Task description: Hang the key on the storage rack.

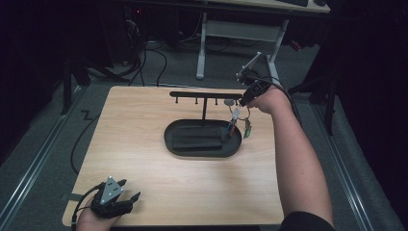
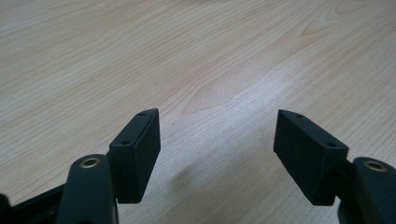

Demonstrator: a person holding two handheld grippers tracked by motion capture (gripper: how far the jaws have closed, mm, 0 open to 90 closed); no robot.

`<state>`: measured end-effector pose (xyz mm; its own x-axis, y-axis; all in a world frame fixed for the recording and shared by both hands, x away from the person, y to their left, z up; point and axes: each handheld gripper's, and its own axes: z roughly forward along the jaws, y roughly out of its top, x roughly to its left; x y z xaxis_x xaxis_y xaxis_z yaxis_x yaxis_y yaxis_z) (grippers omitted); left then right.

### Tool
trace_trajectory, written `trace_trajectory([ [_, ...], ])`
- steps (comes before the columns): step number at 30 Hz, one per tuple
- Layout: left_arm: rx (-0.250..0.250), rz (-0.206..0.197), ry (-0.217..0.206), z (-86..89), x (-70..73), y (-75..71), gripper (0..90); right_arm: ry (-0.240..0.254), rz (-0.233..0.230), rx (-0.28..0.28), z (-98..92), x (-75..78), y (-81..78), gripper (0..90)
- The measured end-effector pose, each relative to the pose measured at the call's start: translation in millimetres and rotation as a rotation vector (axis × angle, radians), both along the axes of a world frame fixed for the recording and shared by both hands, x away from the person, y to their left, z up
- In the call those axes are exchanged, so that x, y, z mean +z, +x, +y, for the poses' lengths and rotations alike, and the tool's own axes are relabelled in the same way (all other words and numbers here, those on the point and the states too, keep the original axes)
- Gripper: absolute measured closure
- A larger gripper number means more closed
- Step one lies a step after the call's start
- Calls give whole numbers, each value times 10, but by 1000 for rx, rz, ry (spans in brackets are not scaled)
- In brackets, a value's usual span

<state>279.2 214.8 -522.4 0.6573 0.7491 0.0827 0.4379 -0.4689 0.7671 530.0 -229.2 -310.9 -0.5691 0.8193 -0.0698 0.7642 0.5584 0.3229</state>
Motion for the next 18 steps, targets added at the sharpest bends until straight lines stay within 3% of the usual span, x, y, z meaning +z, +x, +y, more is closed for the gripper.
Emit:
trace_trajectory([
  [9, -8, 11, 3, -32, -8, 5, 324, -31, -34, -5, 55, -48, 33, 826],
  [18, -12, 14, 9, -50, -16, 13, 325, -2, -72, -35, 12, -13, -4, 771],
])
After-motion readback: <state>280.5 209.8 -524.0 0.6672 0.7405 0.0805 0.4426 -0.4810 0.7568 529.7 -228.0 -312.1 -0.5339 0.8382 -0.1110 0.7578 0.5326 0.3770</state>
